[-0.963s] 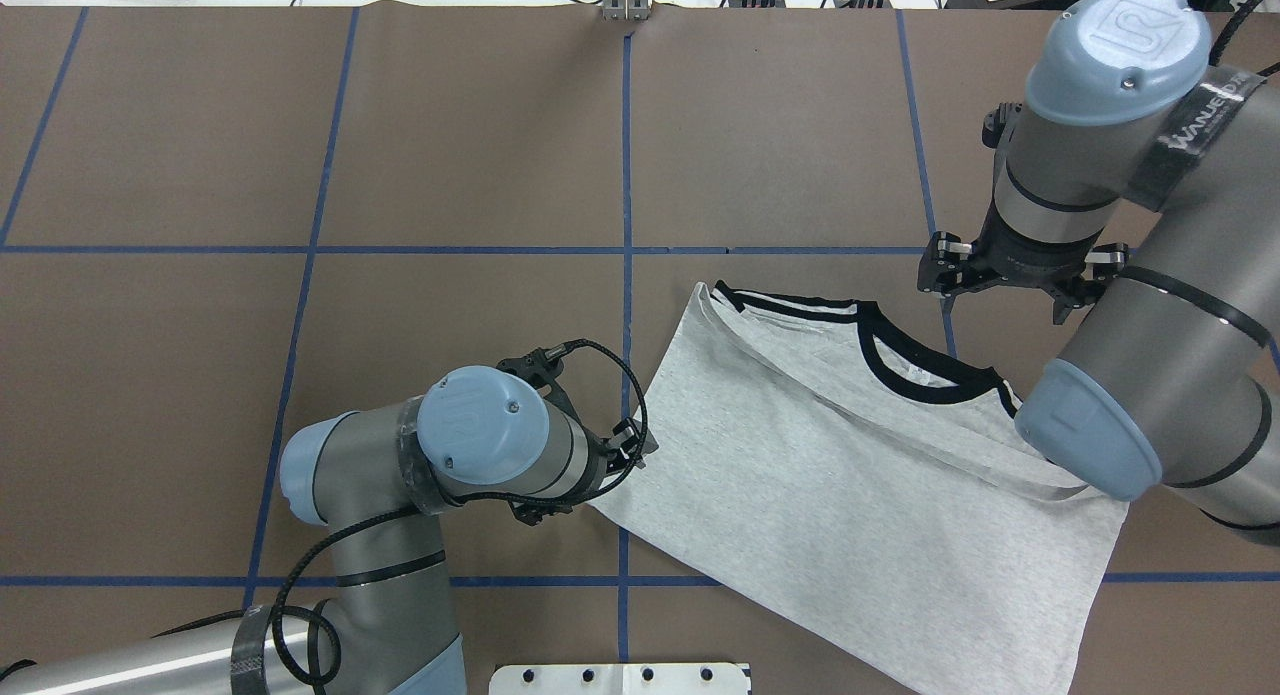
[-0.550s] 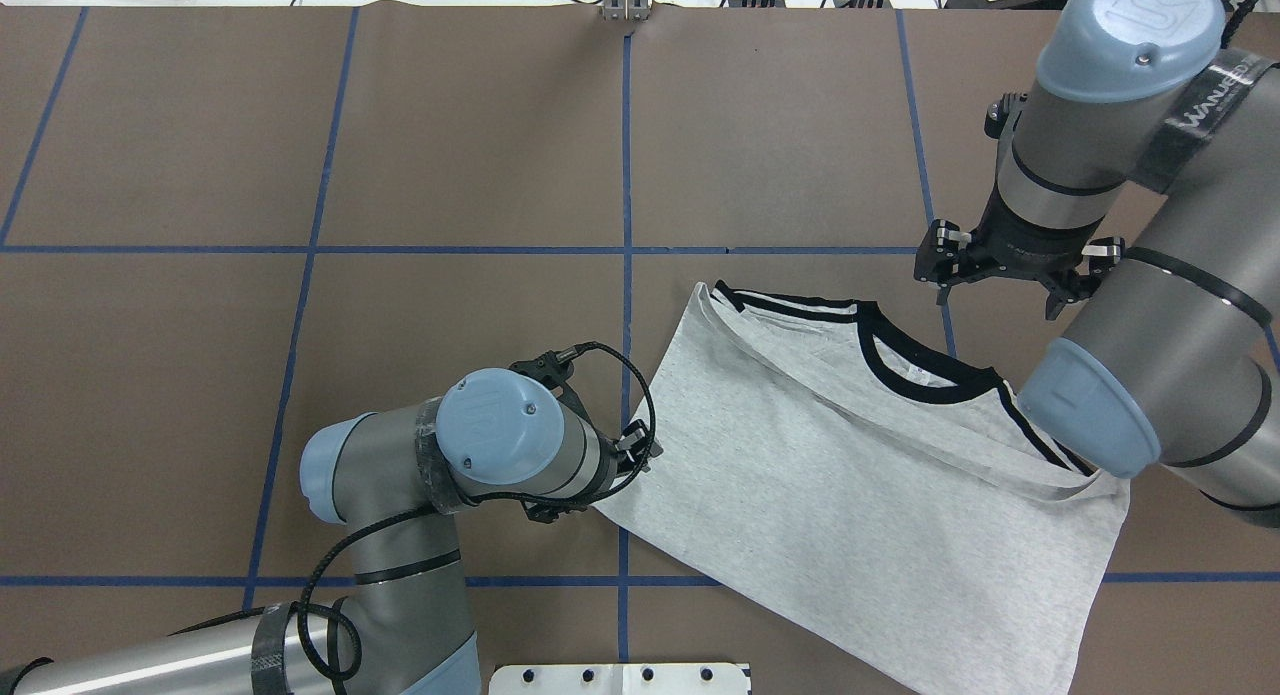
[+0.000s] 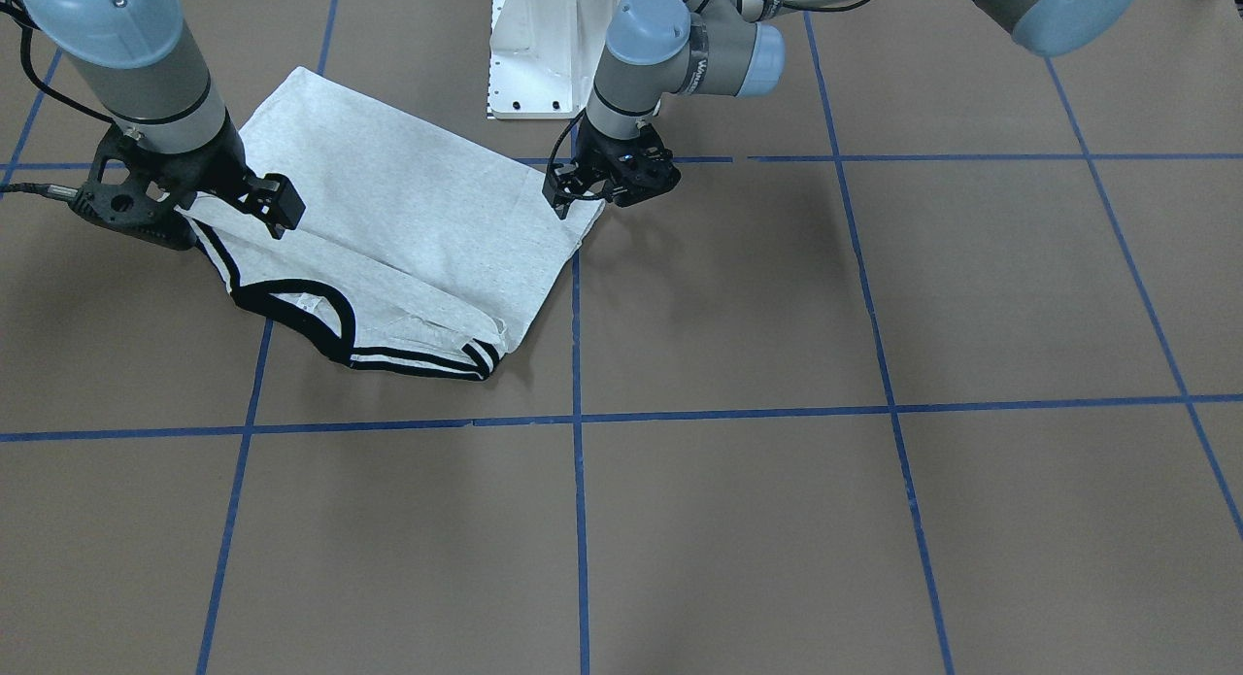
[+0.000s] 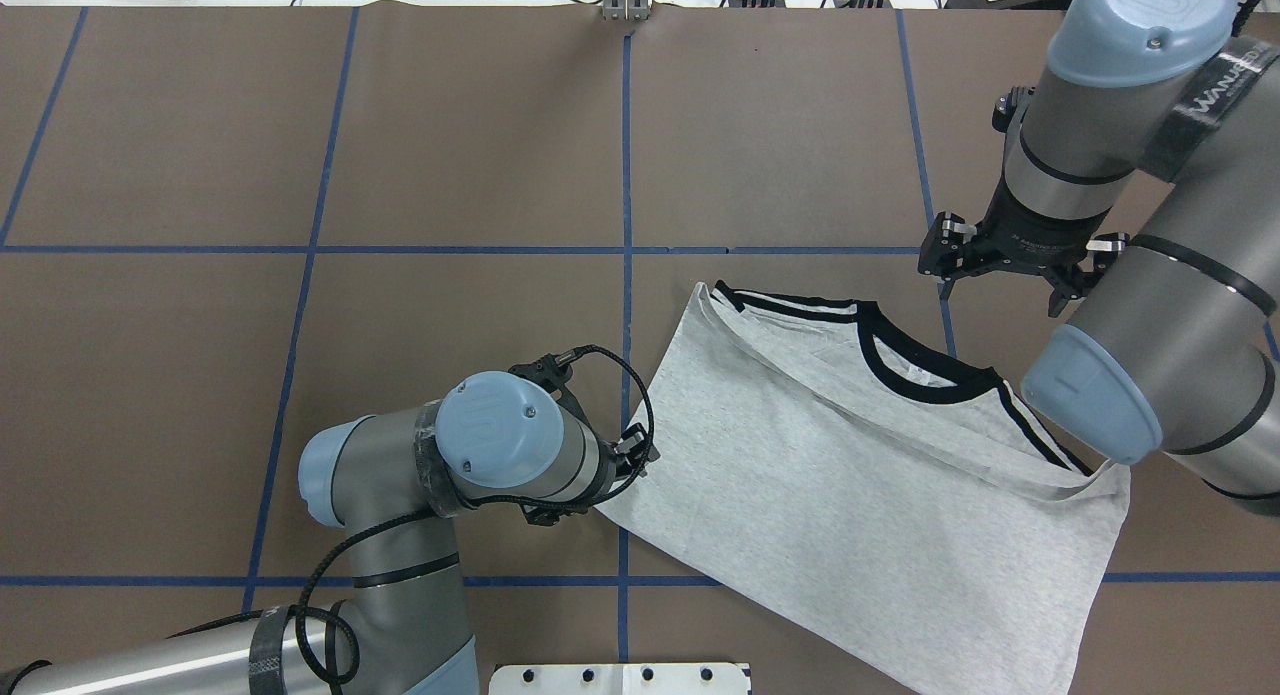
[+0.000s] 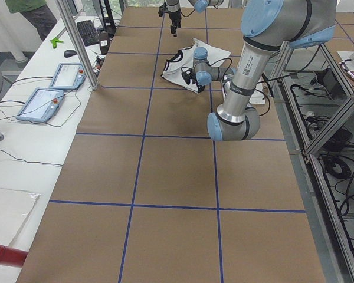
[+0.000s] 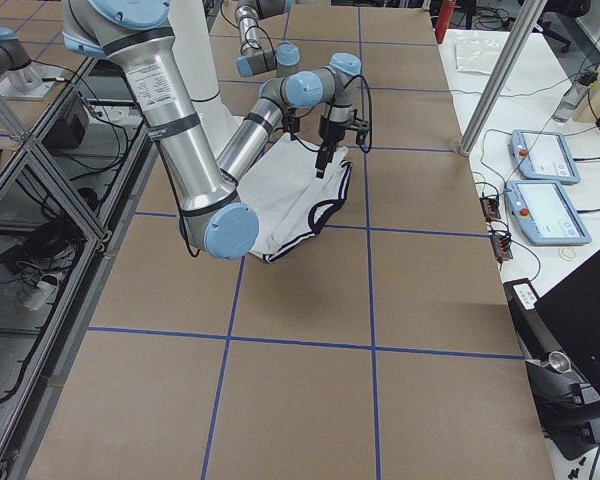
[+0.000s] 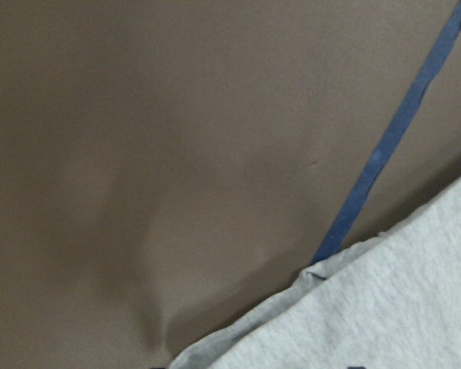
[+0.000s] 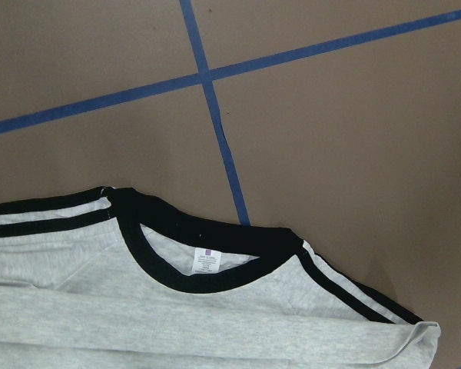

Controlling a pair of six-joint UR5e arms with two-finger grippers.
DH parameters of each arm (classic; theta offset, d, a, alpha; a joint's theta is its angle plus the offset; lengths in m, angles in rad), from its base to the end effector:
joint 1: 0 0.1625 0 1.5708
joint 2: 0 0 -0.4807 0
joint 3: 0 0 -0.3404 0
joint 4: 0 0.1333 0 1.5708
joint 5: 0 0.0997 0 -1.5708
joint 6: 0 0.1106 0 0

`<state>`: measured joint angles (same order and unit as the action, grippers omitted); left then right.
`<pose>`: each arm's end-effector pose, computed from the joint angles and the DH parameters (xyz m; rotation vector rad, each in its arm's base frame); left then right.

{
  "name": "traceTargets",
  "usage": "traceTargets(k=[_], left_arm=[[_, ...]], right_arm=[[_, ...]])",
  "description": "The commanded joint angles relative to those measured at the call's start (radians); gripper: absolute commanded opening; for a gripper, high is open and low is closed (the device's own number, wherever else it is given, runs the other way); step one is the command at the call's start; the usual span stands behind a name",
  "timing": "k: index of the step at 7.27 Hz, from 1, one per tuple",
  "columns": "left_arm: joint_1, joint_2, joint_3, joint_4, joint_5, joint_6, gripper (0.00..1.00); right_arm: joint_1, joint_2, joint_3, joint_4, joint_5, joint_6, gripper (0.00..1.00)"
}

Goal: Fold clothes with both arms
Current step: 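Lower the left gripper to the shirt's near corner while the right gripper rises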

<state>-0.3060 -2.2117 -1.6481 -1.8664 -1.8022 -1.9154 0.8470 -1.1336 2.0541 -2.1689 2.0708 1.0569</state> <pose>0.6234 -0.3101 0.2961 -0.2329 1.0148 -0.4743 -0.2941 -0.4540 0.3875 -0.1871 -0.5584 0.2429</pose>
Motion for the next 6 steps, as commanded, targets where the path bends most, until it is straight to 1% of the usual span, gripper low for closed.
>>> traceTargets(k=[1,2,3,4,5,6], left_arm=[[0.004,0.007,0.004,0.003,0.001,-0.001,0.72],[0.004,0.009,0.004,0.006,0.000,-0.001,0.66],[0.004,0.007,-0.001,0.010,0.000,-0.001,0.47],[0.004,0.009,-0.001,0.012,0.000,-0.001,0.25],[0.005,0.014,-0.001,0.013,-0.002,0.001,0.15],[0.007,0.014,-0.004,0.027,-0.003,-0.001,0.10]], right_arm=[[0.000,0.000,0.000,0.000,0.000,0.000,1.00],[0.001,0.000,0.000,0.000,0.000,0.000,1.00],[0.001,-0.002,0.000,0.000,-0.001,0.000,1.00],[0.001,-0.002,0.000,0.000,-0.003,-0.001,1.00],[0.003,-0.003,-0.002,0.000,-0.003,-0.005,1.00],[0.003,-0.003,-0.002,0.000,-0.005,-0.006,1.00]])
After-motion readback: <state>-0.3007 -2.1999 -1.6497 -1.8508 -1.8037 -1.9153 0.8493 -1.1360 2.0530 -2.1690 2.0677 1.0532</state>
